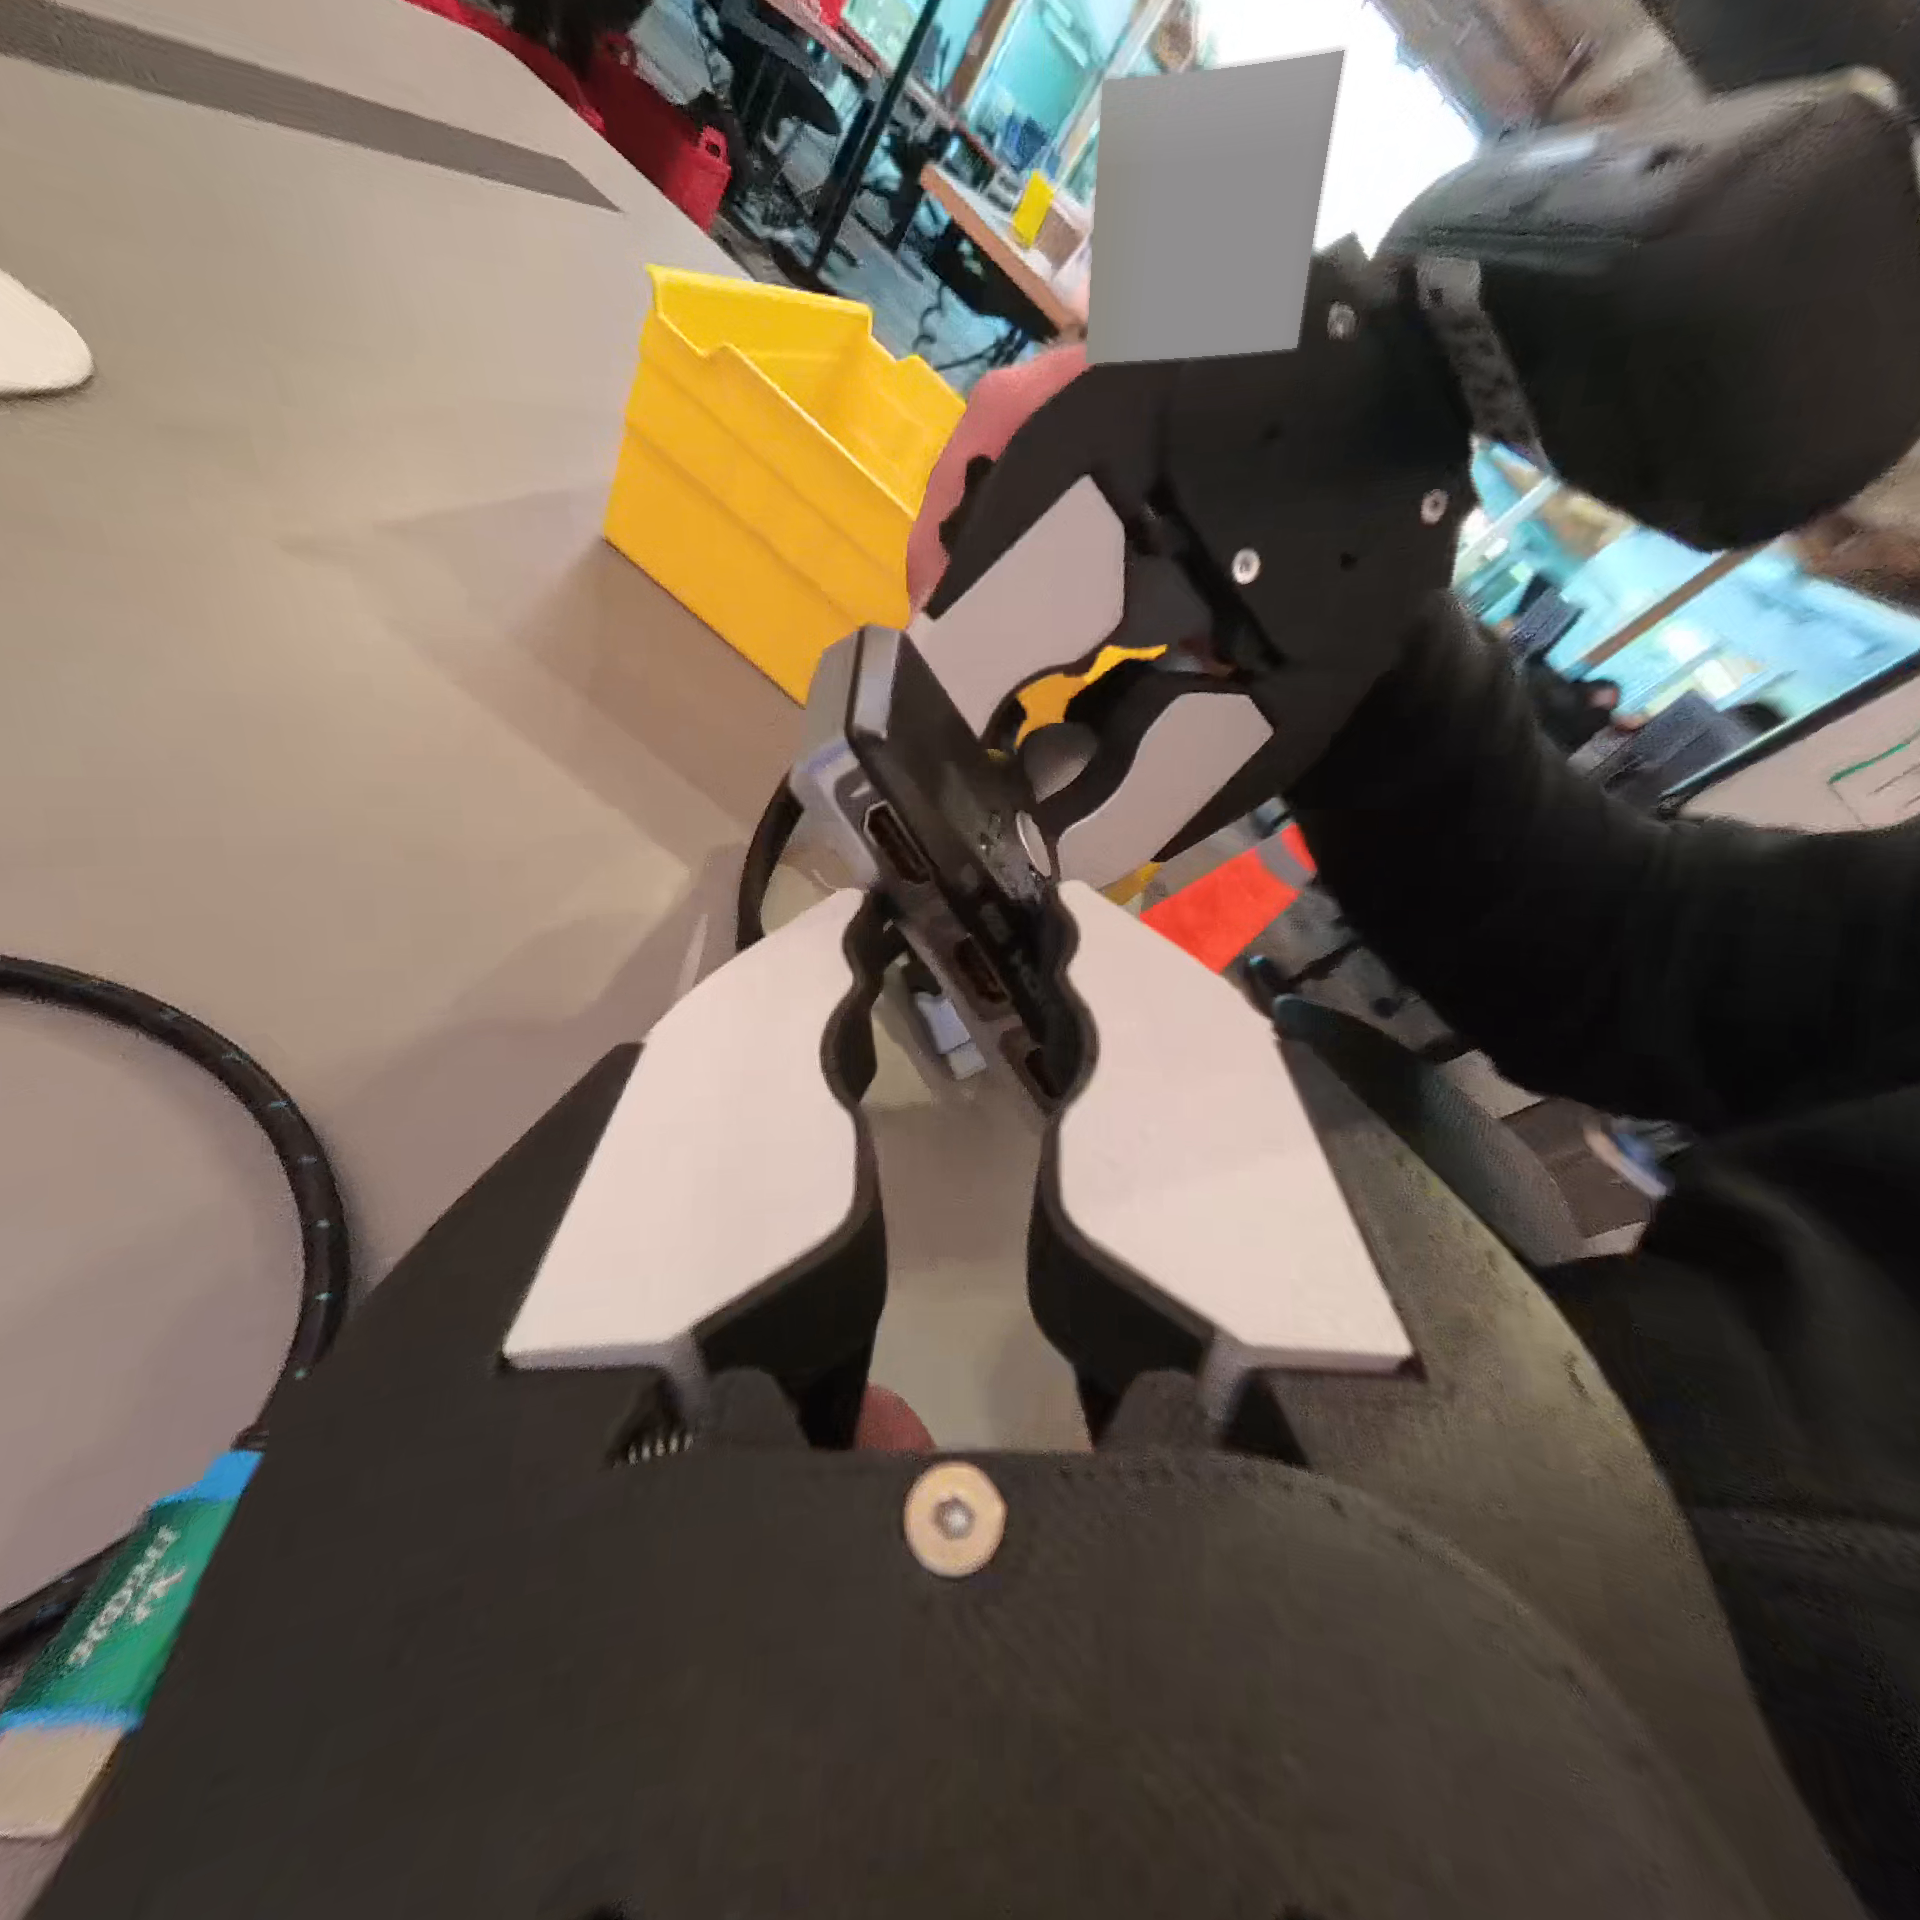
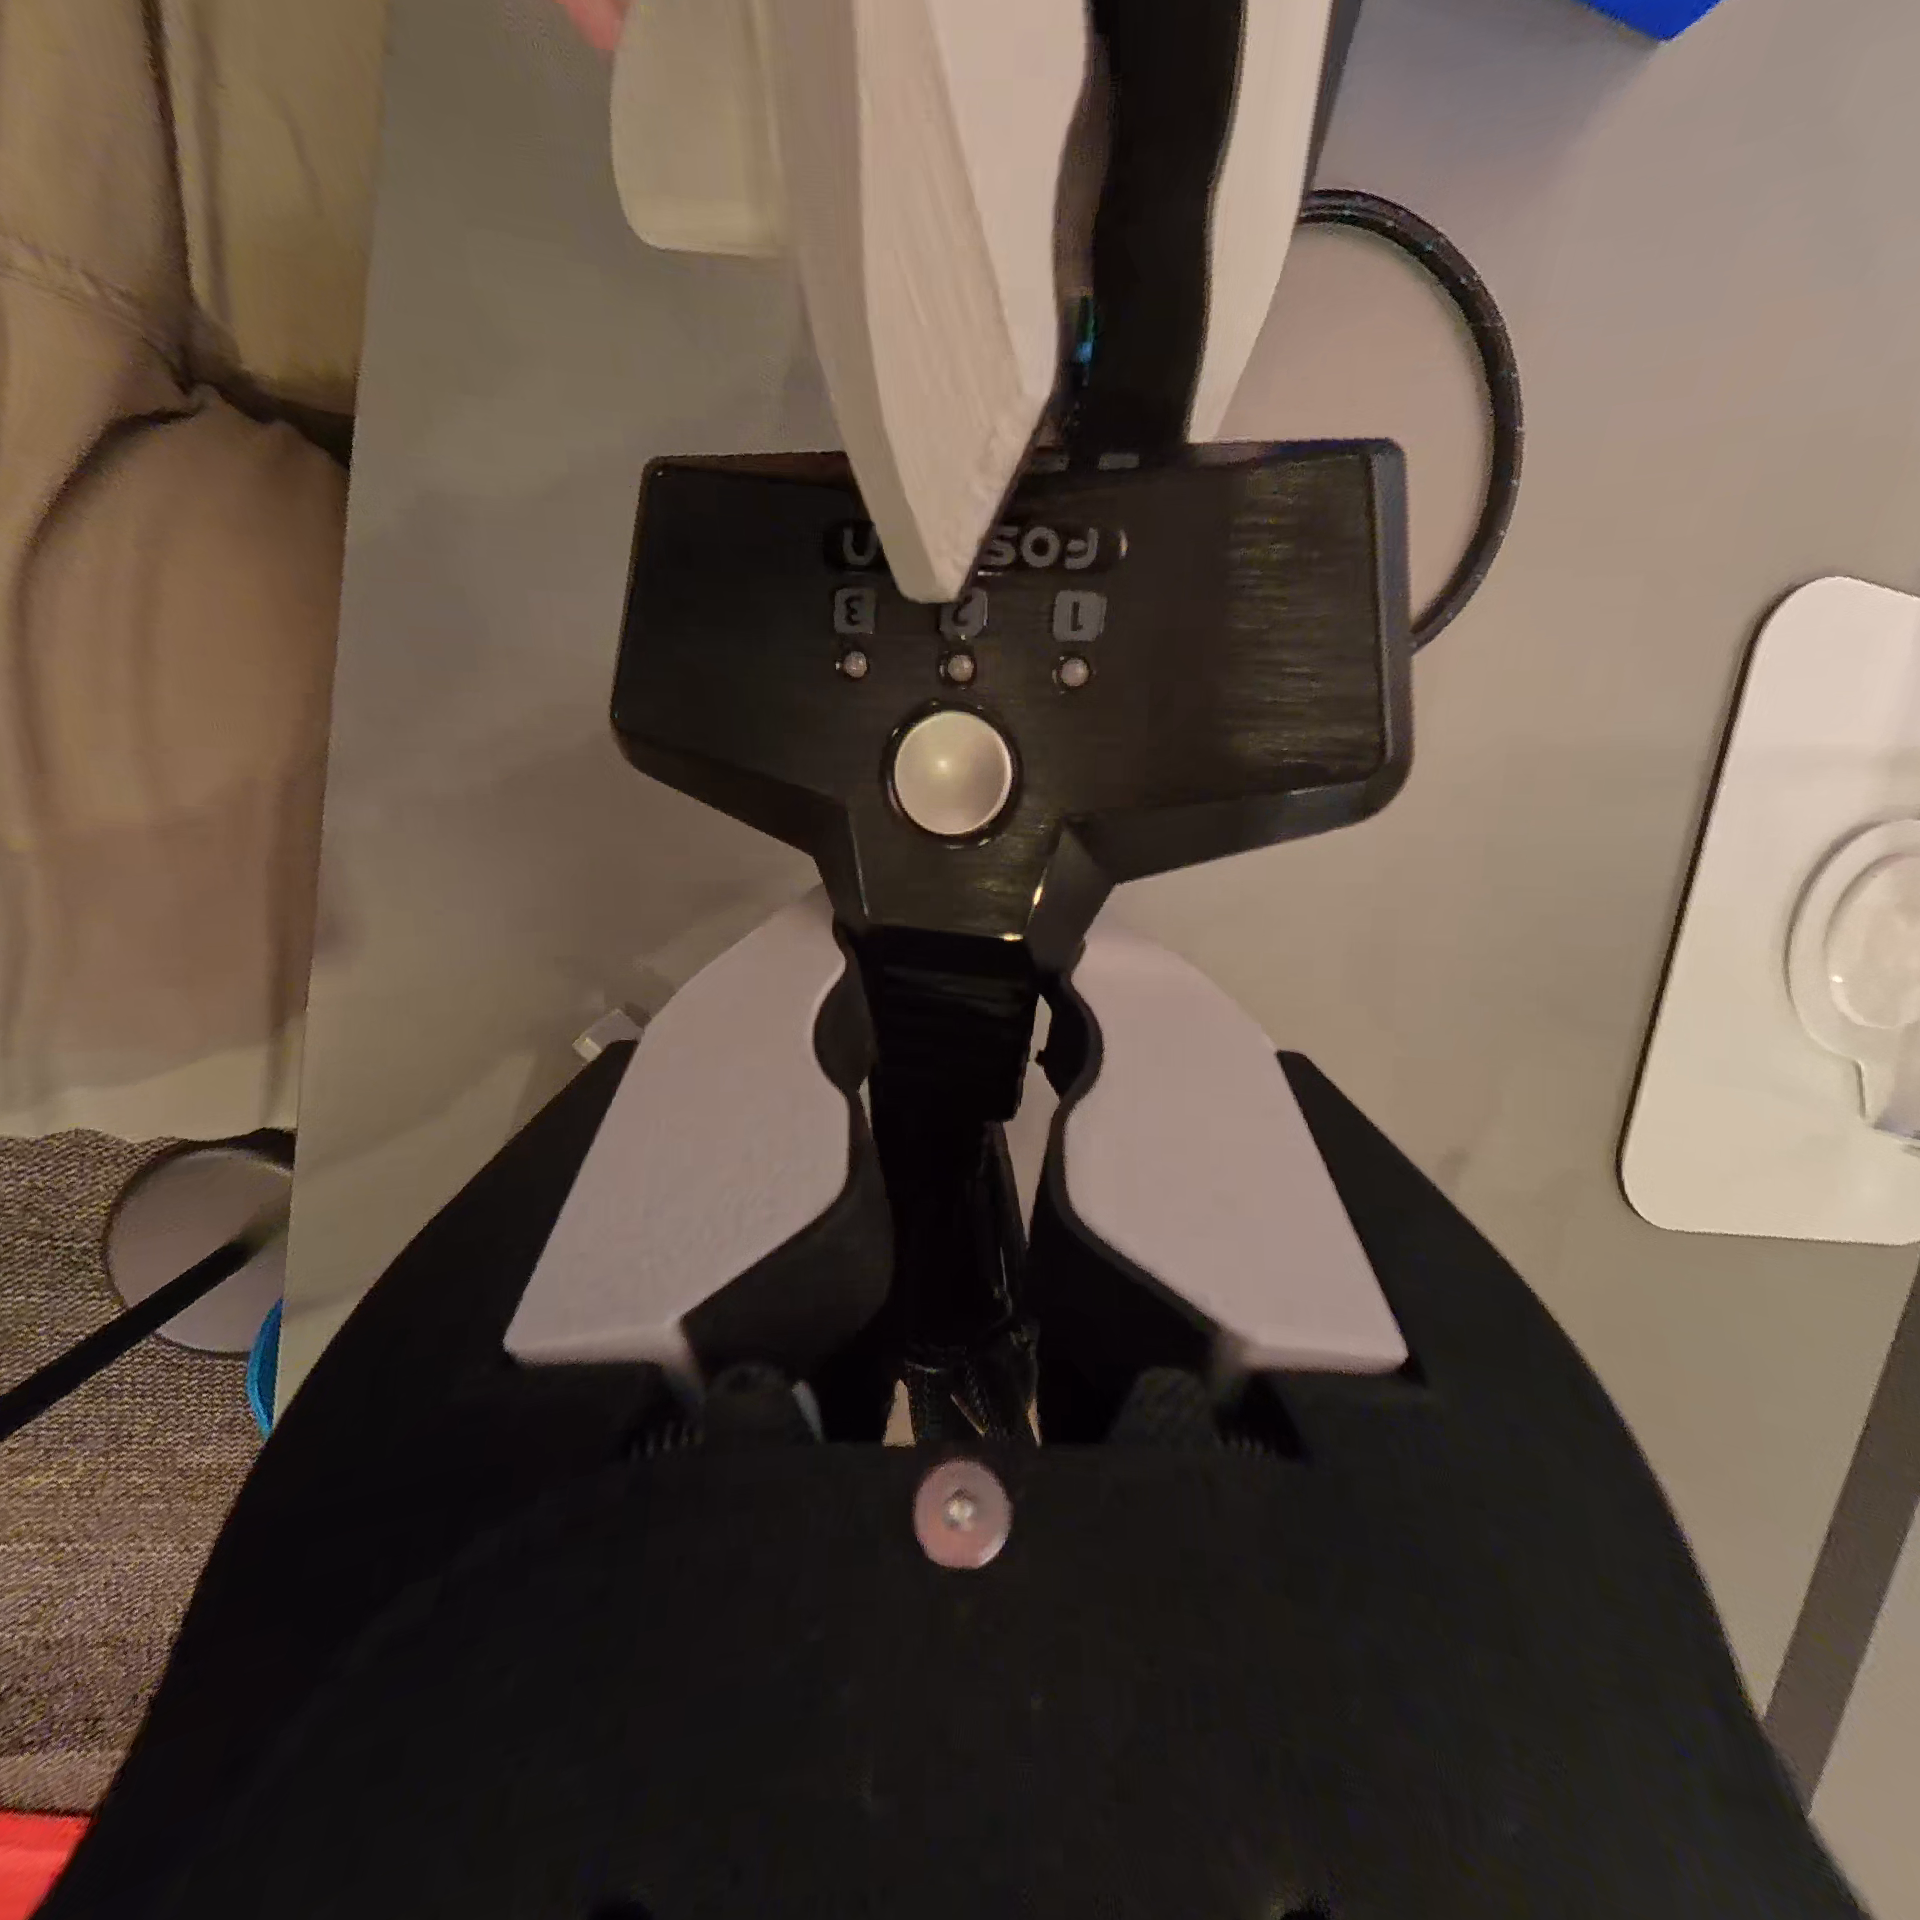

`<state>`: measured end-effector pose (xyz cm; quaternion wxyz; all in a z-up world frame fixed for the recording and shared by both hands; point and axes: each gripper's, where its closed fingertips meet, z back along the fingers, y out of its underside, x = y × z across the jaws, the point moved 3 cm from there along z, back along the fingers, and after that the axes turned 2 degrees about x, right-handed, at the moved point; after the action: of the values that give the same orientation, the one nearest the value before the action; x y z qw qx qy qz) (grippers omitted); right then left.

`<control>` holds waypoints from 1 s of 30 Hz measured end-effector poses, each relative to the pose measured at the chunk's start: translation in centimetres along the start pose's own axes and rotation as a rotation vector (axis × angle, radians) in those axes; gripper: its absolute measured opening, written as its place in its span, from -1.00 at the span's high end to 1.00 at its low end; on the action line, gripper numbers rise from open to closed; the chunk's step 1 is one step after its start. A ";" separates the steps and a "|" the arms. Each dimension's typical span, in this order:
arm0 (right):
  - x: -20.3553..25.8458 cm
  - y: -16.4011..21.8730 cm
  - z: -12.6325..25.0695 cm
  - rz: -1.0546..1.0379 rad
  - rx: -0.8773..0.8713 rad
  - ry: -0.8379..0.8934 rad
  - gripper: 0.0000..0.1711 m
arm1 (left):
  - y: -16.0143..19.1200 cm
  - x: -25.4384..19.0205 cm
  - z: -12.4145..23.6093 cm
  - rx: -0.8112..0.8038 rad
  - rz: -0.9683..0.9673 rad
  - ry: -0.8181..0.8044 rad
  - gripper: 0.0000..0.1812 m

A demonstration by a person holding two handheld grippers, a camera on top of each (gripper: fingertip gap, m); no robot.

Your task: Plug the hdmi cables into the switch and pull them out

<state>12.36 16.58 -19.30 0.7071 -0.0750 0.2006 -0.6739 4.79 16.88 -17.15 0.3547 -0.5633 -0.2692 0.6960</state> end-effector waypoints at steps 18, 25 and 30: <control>1.1 -1.4 2.1 -0.431 -0.261 -0.314 0.40 | -0.4 -2.5 0.5 -0.090 -0.002 0.079 0.77; 3.9 -3.2 0.8 -0.399 -0.240 -0.873 0.72 | 0.1 -3.4 0.8 -0.091 -0.082 0.055 0.77; 2.0 -3.2 0.4 -0.443 -0.287 -0.648 0.37 | -0.3 -2.8 1.5 -0.140 -0.051 0.037 0.77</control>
<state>9.57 14.32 -18.12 0.5540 -0.4220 0.0387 -0.7166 3.74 14.88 -14.91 0.3371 -0.5924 -0.3248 0.6557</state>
